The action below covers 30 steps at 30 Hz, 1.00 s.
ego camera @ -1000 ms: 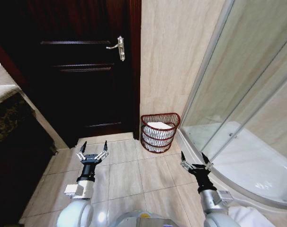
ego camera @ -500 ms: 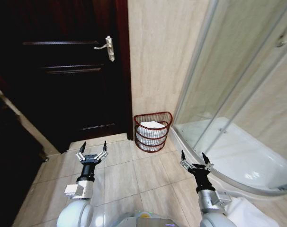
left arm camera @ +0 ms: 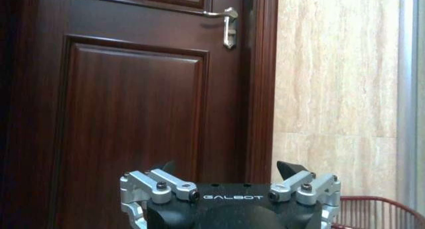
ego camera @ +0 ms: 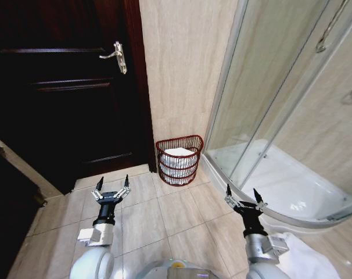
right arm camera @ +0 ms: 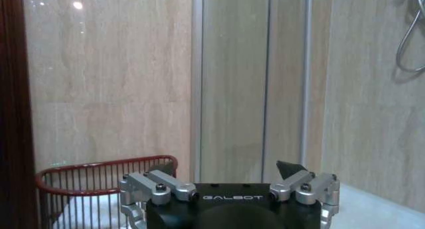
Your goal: Discard the used towel into the hamper.
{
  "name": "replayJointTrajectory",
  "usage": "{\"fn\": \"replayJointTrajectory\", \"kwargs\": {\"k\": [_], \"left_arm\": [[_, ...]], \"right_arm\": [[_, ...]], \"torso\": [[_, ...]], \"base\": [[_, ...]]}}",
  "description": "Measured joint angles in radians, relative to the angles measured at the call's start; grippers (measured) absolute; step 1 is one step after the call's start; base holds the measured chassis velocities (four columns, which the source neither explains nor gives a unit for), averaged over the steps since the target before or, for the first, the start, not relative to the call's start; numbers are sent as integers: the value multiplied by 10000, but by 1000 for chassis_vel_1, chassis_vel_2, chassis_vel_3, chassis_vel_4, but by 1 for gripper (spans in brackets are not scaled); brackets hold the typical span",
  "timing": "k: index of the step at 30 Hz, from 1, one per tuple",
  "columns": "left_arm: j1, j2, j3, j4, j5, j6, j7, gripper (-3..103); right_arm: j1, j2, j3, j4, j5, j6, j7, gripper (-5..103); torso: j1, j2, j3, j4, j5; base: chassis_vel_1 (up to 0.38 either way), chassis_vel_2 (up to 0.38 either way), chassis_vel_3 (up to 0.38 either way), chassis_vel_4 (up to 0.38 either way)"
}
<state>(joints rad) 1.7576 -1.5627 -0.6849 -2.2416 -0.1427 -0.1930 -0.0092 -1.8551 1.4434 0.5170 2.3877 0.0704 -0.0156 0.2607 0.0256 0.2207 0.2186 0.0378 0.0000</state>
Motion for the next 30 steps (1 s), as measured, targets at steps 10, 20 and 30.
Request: {"fn": "replayJointTrajectory", "kwargs": {"k": [10, 20, 30], "left_arm": [[222, 0, -153, -190, 210, -511, -453, 100], [244, 94, -112, -179, 341, -722, -773, 100], [117, 185, -336, 114, -110, -628, -744, 100]], "right_arm": [[49, 75, 124, -636, -424, 1221, 117, 100], [-8, 161, 95, -1016, -597, 1802, 210, 100], [242, 261, -93, -1237, -853, 1375, 416, 100]], "torso": [[-118, -375, -259, 0, 2], [-224, -769, -548, -2, -2], [-249, -1068, -796, -1, -1]], "base": [[0, 0, 0, 0], [0, 0, 0, 0], [-69, -69, -75, -69]]}}
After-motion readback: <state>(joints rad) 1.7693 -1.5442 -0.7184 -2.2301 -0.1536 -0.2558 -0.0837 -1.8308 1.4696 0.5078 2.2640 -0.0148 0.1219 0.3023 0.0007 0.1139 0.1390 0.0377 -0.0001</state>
